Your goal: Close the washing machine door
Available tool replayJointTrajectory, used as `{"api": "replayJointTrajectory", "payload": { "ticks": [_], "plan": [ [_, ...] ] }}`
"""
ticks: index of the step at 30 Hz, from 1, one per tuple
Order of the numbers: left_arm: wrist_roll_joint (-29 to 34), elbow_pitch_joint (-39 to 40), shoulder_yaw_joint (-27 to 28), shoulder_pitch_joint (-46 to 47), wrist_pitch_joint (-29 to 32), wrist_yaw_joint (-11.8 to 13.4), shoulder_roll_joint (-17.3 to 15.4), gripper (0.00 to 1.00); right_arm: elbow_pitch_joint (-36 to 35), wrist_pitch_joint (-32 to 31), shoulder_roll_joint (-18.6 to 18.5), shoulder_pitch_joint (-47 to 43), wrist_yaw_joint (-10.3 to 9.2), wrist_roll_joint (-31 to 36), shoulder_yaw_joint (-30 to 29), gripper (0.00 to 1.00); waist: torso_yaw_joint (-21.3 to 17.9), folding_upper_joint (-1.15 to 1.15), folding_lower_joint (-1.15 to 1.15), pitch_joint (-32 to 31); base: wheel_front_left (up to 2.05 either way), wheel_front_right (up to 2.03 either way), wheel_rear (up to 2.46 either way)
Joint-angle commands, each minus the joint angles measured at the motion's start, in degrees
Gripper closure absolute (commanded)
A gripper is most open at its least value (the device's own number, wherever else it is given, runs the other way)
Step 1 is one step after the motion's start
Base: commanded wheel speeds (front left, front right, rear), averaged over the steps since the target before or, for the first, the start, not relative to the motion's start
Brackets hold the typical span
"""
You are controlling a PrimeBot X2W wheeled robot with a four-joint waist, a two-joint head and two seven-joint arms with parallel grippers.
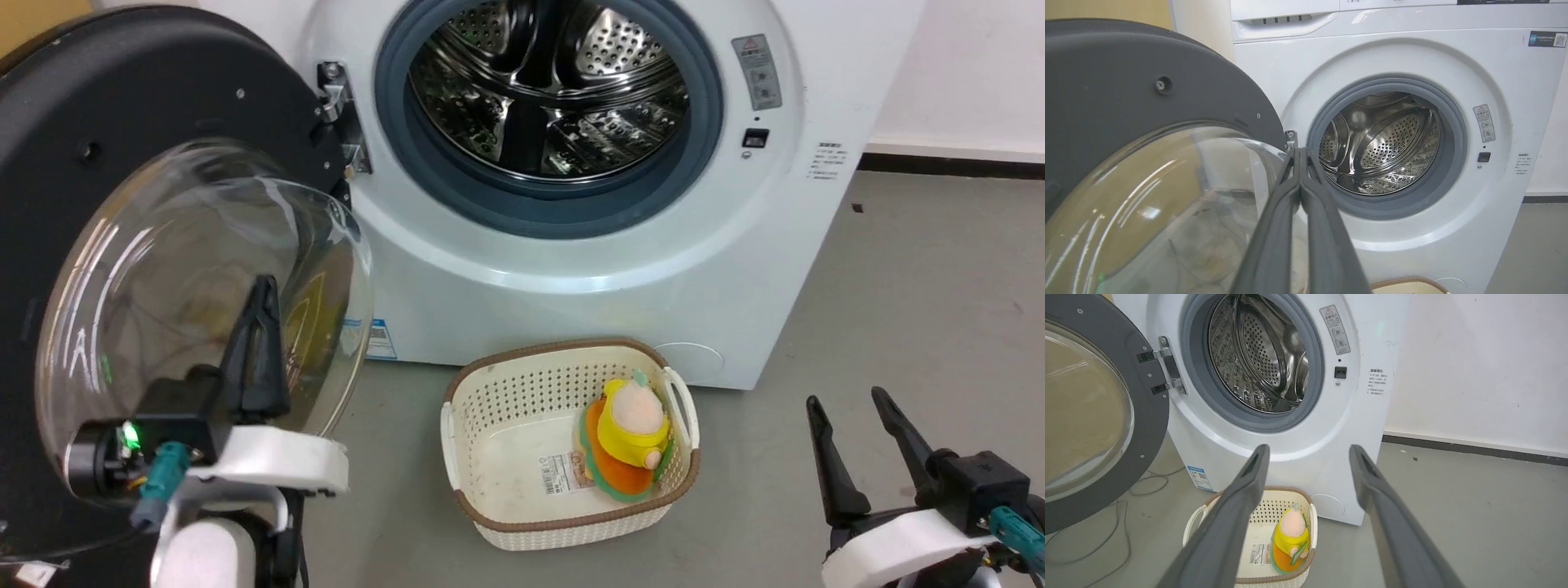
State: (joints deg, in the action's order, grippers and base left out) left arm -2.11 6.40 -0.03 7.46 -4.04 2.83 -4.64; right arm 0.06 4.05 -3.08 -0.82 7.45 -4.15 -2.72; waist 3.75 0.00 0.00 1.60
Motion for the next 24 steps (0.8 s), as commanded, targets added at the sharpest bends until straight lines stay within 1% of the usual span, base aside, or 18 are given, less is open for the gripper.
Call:
{"api": "replayJointTrajectory", "payload": {
  "ticks": [1, 8, 14, 19, 24],
  "plan": [
    [-0.8, 0.7, 0.6, 2.0, -0.6, -0.4, -0.5, 1.00, -0.3, 0.6, 0.1, 0.6, 0.01, -0.6, -0.3, 0.00, 0.9, 0.00, 0.00, 0.4, 0.00, 0.00, 0.00],
    [-2.5, 1.7, 2.7, 6.8, -1.4, -2.3, -0.3, 1.00, -0.5, 1.4, 0.1, 1.0, 0.01, -1.0, -0.9, 0.00, 3.7, 0.00, 0.00, 1.3, 0.00, 0.00, 0.00],
    [-5.2, 2.2, 6.2, 11.1, -2.1, -4.1, -0.1, 1.00, -0.6, 2.1, 0.1, 1.4, 0.01, -1.3, -1.5, 0.00, 6.2, 0.00, 0.00, 2.0, 0.00, 0.00, 0.00],
    [-9.2, 1.9, 9.5, 14.5, -2.7, -5.2, 0.0, 1.00, -0.5, 2.7, 0.1, 1.3, 0.02, -1.6, -2.0, 0.00, 8.3, 0.00, 0.00, 2.5, 0.00, 0.00, 0.00],
    [-13.8, -0.1, 13.0, 17.7, -3.2, -5.8, -1.5, 1.00, -0.5, 3.3, 0.1, 1.5, 0.02, -2.0, -2.3, 0.00, 10.0, 0.00, 0.00, 2.8, 0.00, 0.00, 0.00]
  ]
}}
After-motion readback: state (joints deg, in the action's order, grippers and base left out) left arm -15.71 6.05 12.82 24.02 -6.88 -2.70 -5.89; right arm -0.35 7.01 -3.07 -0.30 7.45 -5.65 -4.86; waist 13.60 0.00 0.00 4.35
